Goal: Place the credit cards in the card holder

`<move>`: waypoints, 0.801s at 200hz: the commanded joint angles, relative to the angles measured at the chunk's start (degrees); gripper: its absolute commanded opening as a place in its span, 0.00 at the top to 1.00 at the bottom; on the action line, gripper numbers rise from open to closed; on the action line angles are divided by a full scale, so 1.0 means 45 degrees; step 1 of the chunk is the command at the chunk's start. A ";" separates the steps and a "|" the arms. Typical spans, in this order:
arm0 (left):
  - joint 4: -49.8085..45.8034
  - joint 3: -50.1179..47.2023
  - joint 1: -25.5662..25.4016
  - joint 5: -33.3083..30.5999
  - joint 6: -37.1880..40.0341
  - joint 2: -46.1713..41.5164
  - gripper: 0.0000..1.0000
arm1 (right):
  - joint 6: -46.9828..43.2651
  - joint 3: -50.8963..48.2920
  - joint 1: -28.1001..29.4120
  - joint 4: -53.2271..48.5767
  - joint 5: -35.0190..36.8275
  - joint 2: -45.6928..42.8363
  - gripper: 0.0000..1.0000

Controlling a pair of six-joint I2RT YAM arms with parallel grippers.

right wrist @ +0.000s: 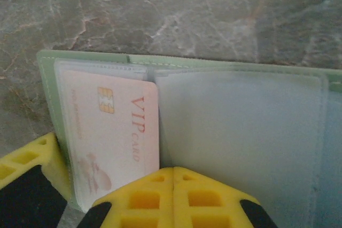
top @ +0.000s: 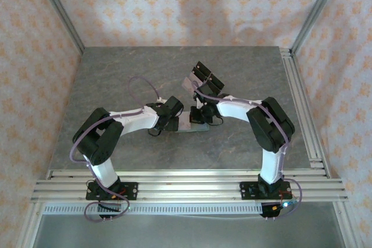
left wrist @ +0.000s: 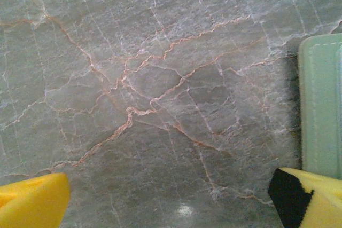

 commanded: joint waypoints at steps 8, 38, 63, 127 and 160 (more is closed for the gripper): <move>0.0115 -0.0406 0.0067 0.0218 -0.0332 0.0323 0.01 | 0.0106 0.0321 0.0294 0.0174 -0.0309 0.0141 1.00; 0.0020 -0.0380 0.0067 0.0143 -0.0363 0.0214 0.01 | -0.0151 -0.0038 0.0159 -0.0226 0.0451 -0.0606 0.95; -0.0040 -0.0407 0.0066 0.0073 -0.0385 0.0171 0.01 | -0.0216 -0.0605 -0.0273 -0.0224 0.0606 -0.1280 0.93; -0.0118 -0.0486 0.0067 -0.0070 -0.0381 -0.0043 0.01 | -0.0610 -0.1112 -0.1071 -0.0649 0.0813 -0.1007 0.94; -0.0438 -0.0352 0.0121 -0.0389 -0.0290 -0.0371 0.00 | -0.0811 -0.0764 -0.1191 -0.1545 0.1421 -0.0919 0.95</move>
